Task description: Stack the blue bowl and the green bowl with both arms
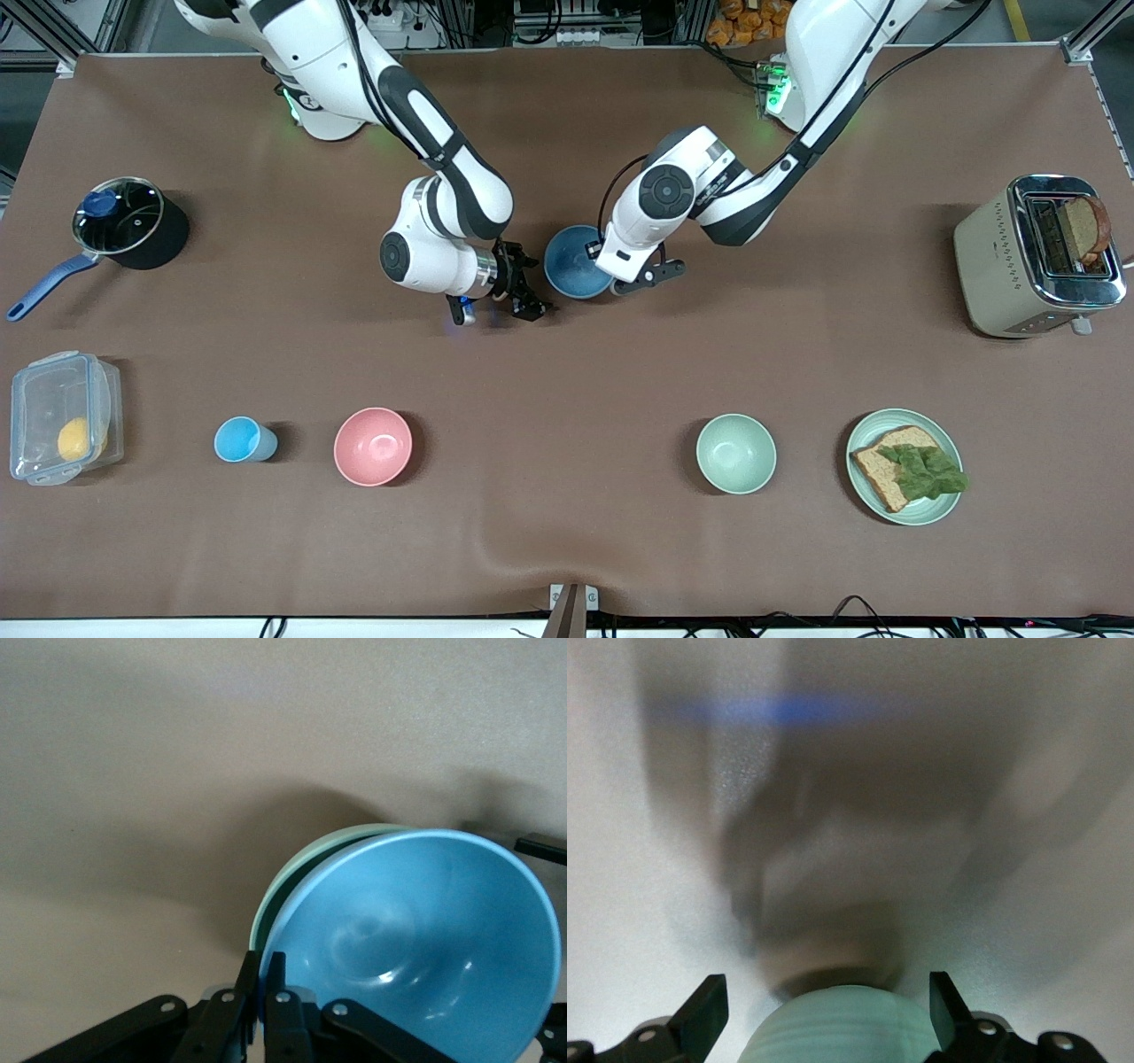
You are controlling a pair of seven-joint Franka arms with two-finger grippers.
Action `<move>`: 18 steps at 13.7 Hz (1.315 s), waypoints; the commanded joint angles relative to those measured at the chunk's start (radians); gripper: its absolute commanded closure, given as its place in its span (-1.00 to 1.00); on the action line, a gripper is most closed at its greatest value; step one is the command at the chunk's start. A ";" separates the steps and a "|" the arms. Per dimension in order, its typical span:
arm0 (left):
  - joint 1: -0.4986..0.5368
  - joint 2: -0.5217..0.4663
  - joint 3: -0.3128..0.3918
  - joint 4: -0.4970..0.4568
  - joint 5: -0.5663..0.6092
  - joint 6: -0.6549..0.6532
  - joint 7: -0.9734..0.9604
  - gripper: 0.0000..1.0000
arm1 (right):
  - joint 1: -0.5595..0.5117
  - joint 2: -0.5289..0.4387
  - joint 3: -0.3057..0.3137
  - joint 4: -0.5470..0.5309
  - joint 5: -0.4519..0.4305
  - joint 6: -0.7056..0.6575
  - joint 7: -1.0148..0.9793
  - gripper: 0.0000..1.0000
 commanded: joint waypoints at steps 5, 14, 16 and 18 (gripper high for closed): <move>-0.008 0.033 0.007 0.060 0.036 -0.012 -0.066 -1.00 | -0.015 -0.002 0.014 0.000 0.023 -0.004 -0.024 -1.00; 0.106 0.013 0.045 0.363 0.106 -0.337 -0.037 -1.00 | -0.102 -0.087 -0.056 -0.069 -0.066 -0.254 -0.140 -1.00; 0.167 0.011 0.046 0.414 0.152 -0.392 -0.002 -1.00 | -0.129 -0.100 -0.090 -0.073 -0.136 -0.346 -0.167 -1.00; 0.233 0.002 0.048 0.486 0.154 -0.481 0.093 -1.00 | -0.150 -0.114 -0.118 -0.076 -0.205 -0.414 -0.176 -1.00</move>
